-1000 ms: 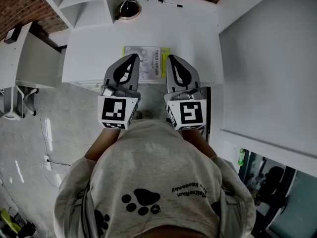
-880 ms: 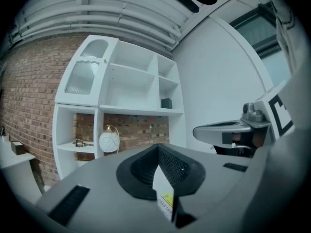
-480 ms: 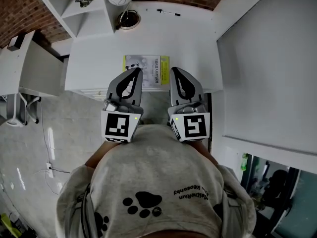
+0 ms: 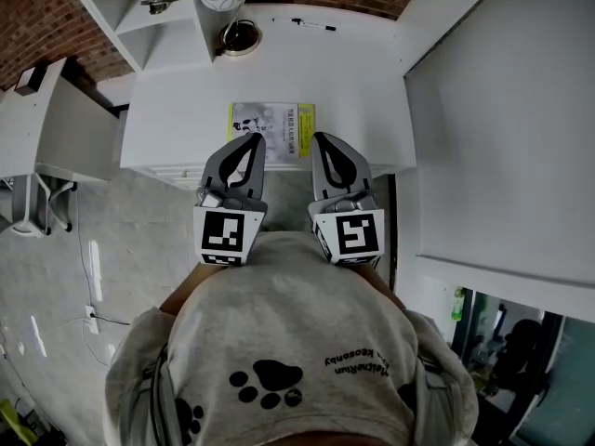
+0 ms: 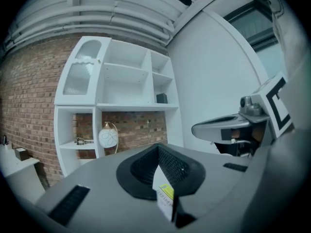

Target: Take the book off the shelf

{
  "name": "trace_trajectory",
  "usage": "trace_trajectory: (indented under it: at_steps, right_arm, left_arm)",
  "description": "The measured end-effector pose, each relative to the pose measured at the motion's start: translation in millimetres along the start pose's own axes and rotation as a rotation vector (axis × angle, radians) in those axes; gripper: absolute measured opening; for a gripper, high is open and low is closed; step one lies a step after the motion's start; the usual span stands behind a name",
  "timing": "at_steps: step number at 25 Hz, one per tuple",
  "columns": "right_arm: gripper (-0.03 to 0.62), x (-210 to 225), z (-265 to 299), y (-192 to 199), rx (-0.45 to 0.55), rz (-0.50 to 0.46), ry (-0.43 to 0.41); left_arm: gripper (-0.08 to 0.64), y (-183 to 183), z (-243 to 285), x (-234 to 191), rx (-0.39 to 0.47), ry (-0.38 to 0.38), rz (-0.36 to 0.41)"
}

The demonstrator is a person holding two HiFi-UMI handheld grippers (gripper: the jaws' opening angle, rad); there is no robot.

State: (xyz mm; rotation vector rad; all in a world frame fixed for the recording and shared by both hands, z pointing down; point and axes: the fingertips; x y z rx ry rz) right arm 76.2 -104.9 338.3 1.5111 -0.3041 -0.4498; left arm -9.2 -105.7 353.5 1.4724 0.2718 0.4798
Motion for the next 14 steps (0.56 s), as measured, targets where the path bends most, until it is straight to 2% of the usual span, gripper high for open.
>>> trace_trajectory:
  at_steps: [14]
  right_arm:
    - [0.015,2,-14,9,0.025,-0.013,-0.040]
  left_arm:
    - [0.009,3,-5,20,0.028,-0.021,-0.001]
Point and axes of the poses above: the fingertips, and each gripper's own axes: z forward along the fingers, x to its right, y out of its underside, and after that the axes turned 2 degrees about z, right-handed
